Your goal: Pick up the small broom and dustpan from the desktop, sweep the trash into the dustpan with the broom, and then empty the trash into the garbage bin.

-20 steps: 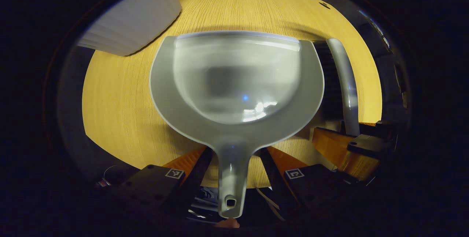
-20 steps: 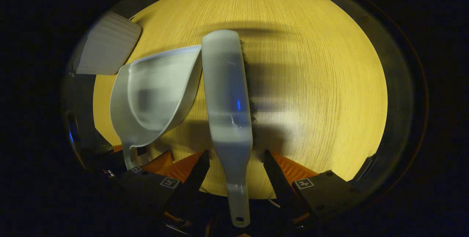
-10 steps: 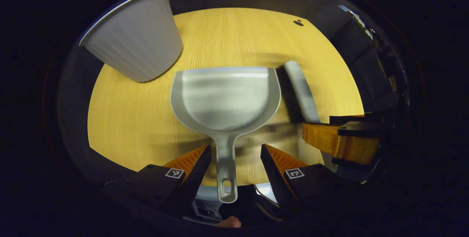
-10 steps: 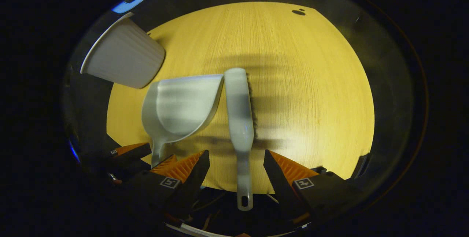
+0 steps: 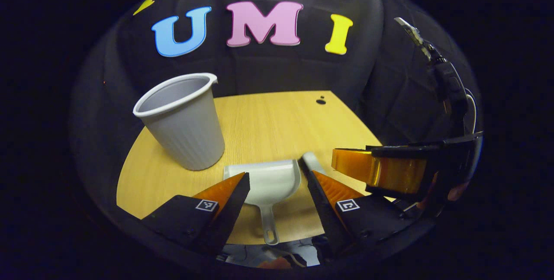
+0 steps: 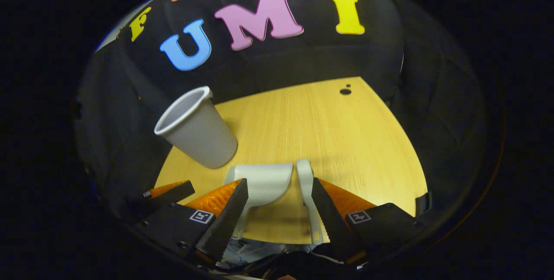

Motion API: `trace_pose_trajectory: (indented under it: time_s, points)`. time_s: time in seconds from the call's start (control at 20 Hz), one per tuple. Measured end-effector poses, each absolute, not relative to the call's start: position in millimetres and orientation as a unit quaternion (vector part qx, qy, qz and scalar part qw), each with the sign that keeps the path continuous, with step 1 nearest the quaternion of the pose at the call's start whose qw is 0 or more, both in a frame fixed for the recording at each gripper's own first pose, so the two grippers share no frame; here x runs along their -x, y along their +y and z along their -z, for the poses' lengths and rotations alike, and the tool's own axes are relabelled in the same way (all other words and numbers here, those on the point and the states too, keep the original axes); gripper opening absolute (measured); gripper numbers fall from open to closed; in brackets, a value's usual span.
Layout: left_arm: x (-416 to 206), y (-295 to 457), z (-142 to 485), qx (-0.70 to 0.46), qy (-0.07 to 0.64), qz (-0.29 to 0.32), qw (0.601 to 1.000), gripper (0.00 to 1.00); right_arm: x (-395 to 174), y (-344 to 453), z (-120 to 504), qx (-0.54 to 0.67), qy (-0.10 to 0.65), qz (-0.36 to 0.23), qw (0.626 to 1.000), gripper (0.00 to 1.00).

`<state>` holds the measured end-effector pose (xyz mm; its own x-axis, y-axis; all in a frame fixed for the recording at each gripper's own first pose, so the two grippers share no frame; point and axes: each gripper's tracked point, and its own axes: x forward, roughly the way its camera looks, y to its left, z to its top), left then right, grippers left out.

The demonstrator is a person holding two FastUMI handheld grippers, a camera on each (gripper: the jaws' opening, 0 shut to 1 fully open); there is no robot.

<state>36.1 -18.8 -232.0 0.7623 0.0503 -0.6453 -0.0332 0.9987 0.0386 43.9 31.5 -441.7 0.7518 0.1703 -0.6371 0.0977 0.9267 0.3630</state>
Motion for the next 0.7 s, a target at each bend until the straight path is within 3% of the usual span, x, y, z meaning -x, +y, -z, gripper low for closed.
trace_pose_trajectory:
  time_s: [0.05, 0.2, 0.5, 0.7]
  points:
    - [-33, -19, 225, -0.011, 0.307, -0.013, 0.952, 0.82, -44, 29, 422, -0.188, 0.313, -0.019, 0.931, 0.95]
    - [-23, -14, 229, -0.036, 0.233, -0.018, 0.972, 0.81, -39, 21, 359, -0.175, 0.223, -0.026, 0.959, 0.95]
    - [-29, -25, 226, -0.107, 0.039, -0.1, 0.988, 0.8, -42, -14, 265, -0.098, 0.084, -0.027, 0.991, 0.95]
    - [-28, -30, 223, -0.106, -0.002, -0.146, 0.984, 0.8, -20, -16, 230, -0.081, 0.046, -0.057, 0.994, 0.95]
